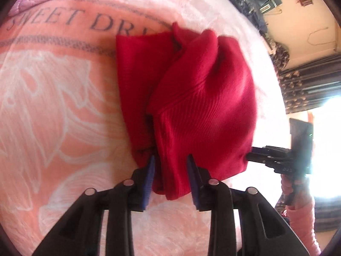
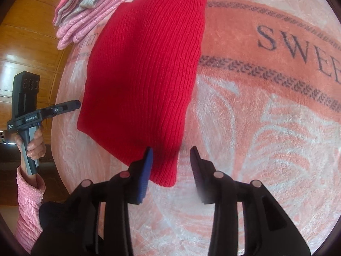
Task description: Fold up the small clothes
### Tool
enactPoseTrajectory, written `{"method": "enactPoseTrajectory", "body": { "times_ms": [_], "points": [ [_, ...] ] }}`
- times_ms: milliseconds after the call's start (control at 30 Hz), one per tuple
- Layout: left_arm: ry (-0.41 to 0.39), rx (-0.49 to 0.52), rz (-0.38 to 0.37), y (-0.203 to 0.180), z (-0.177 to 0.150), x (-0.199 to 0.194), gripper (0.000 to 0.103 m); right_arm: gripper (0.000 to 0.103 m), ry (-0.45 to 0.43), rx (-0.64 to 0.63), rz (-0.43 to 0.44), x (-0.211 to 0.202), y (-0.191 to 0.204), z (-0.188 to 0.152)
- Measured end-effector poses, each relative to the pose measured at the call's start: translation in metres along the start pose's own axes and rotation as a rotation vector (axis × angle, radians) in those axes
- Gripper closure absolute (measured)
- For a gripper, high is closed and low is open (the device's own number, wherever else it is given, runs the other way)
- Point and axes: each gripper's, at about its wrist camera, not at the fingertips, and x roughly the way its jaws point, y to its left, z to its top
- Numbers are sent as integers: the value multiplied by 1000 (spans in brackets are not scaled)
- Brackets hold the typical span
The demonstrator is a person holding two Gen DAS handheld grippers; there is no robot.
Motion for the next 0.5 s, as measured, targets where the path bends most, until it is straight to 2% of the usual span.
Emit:
{"method": "enactPoseTrajectory", "body": {
  "times_ms": [67, 167, 233, 300, 333, 500],
  "points": [
    [-92, -38, -37, 6, 13, -23, 58, 66, -30, 6, 0, -11, -3, 4],
    [-143, -47, -40, 3, 41, -29, 58, 66, -55, -1, -9, -16, -5, 8],
    [-146, -4, 16, -8, 62, -15, 58, 66, -59, -7, -13, -15, -7, 8],
    [-128, -8, 43, -20, 83, 12, 61, 66, -64, -7, -12, -14, -9, 8],
    [-119, -20, 43, -19, 90, 23, 64, 66, -67, -7, -11, -13, -10, 7],
    [-83, -14, 15, -22, 101, 60, 66, 66, -83, 13, -2, -14, -27, 7]
  ]
}}
